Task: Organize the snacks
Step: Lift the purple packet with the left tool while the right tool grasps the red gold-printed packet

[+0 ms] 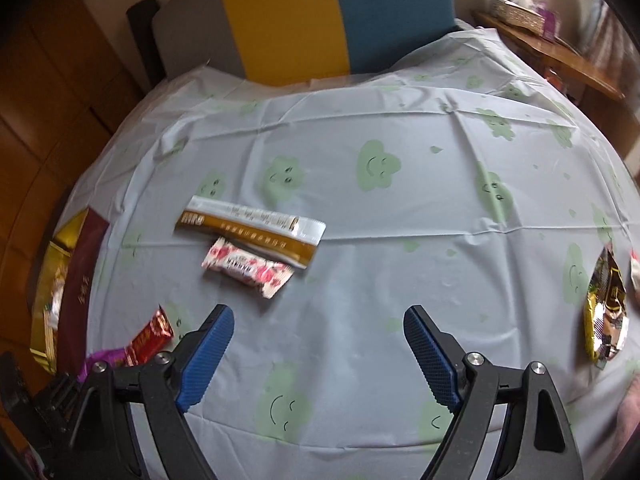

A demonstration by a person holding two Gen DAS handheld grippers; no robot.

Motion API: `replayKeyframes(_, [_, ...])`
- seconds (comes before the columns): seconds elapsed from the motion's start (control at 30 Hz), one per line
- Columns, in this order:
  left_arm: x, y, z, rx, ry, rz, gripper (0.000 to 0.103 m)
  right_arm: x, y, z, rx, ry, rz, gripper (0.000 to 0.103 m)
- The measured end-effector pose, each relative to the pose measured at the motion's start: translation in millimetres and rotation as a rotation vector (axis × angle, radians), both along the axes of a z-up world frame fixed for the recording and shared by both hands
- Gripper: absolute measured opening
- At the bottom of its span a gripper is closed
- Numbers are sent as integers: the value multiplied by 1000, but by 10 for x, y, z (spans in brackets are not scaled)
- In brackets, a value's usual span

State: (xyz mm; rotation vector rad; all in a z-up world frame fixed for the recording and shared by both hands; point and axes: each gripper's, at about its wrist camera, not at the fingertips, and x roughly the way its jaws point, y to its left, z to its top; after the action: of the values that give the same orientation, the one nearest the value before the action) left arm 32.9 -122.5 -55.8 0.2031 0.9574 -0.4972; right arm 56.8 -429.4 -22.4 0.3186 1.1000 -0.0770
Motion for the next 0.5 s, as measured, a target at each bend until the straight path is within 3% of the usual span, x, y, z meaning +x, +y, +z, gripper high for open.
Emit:
replayKeyframes(0.1, [-1, 48, -15, -38, -7, -1, 26, 22, 58, -55, -11, 27, 27, 86])
replayKeyframes(0.33, [22, 93, -38, -82, 3, 1, 26, 37, 338, -157, 177, 89, 83, 85])
replayKeyframes(0.5, [14, 117, -48, -102, 0, 3, 26, 57, 730, -205, 233, 107, 112, 85])
